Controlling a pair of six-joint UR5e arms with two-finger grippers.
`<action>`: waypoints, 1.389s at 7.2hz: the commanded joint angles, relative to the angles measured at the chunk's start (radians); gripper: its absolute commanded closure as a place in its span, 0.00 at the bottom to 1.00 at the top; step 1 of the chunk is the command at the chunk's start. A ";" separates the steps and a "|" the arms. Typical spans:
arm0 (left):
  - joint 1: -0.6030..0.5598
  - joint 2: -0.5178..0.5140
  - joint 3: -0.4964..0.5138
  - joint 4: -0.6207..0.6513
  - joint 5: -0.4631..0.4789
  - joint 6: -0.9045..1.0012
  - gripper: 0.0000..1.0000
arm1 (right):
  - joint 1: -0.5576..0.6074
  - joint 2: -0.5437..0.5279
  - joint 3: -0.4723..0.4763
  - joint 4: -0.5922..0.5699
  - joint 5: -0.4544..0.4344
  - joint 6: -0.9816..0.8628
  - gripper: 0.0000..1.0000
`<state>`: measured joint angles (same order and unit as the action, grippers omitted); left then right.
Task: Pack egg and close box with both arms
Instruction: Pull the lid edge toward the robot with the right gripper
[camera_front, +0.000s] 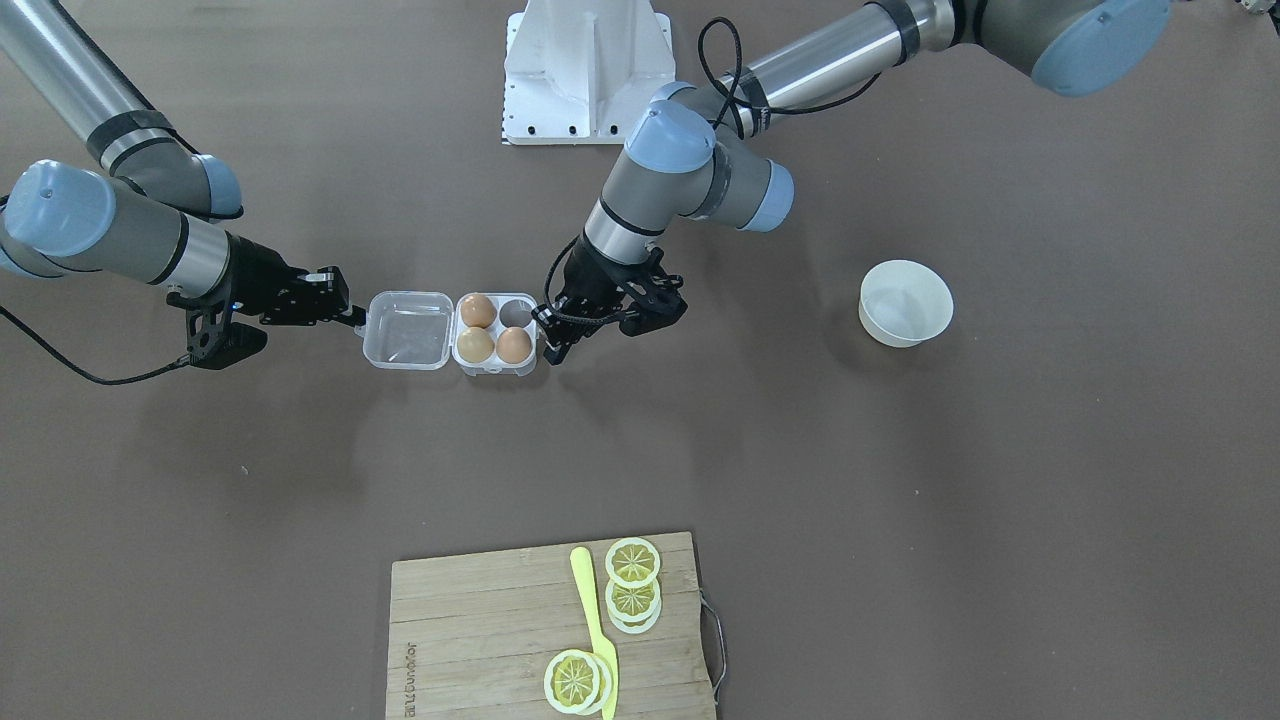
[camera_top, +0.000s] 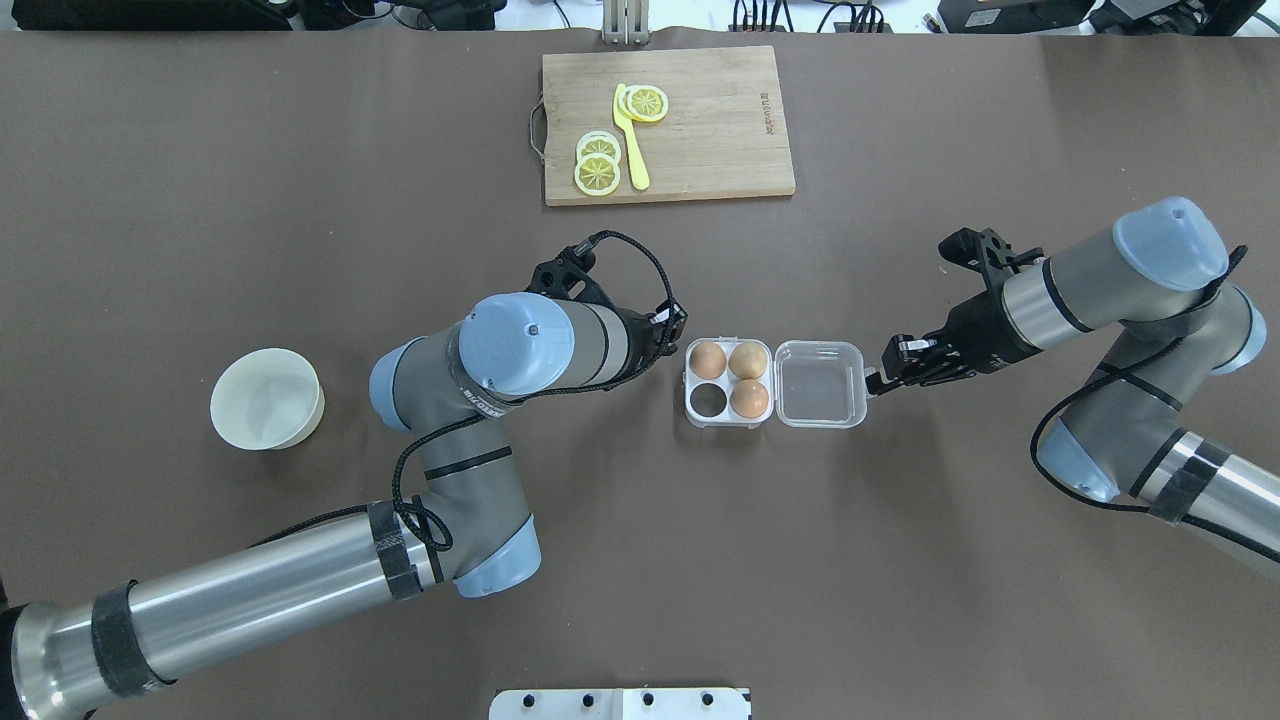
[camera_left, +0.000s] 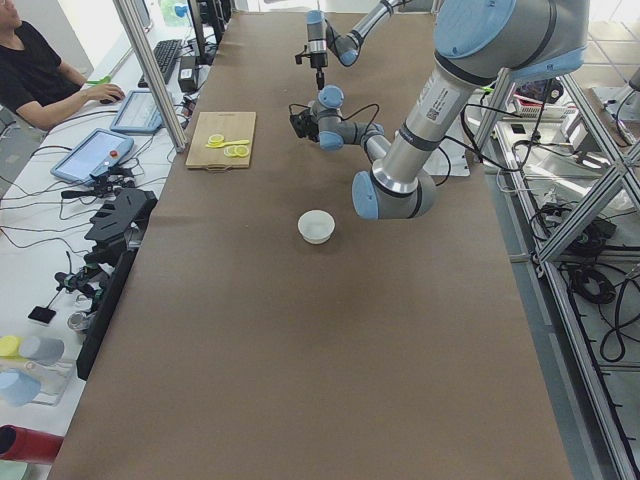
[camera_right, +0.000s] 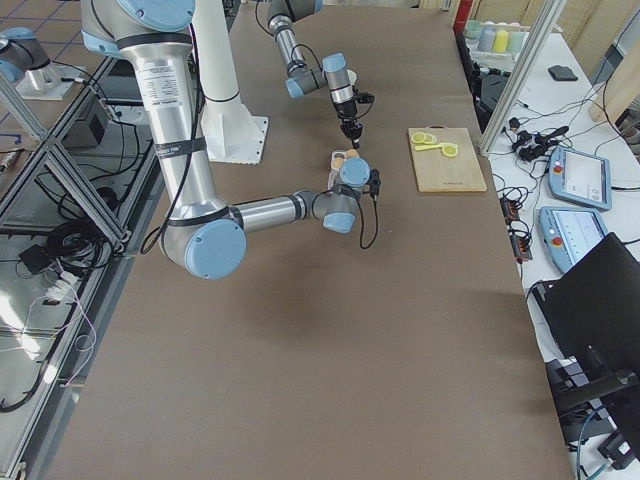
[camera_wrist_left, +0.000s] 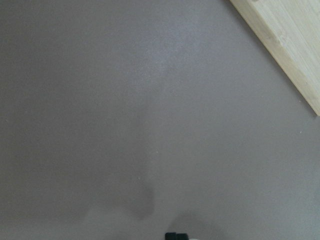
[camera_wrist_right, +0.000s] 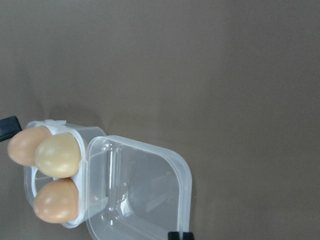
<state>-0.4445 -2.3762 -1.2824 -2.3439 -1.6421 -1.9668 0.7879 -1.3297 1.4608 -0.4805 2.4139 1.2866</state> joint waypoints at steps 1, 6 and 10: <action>0.001 0.000 0.000 0.000 0.001 0.000 1.00 | 0.002 0.007 0.015 0.000 0.001 0.025 1.00; -0.026 0.034 0.006 0.000 -0.010 0.002 1.00 | 0.014 0.006 0.023 0.002 0.013 0.027 1.00; -0.010 0.008 0.023 0.000 -0.008 -0.014 1.00 | 0.021 0.007 0.032 0.002 0.016 0.039 1.00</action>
<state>-0.4576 -2.3598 -1.2580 -2.3441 -1.6506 -1.9758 0.8064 -1.3225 1.4897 -0.4786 2.4296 1.3223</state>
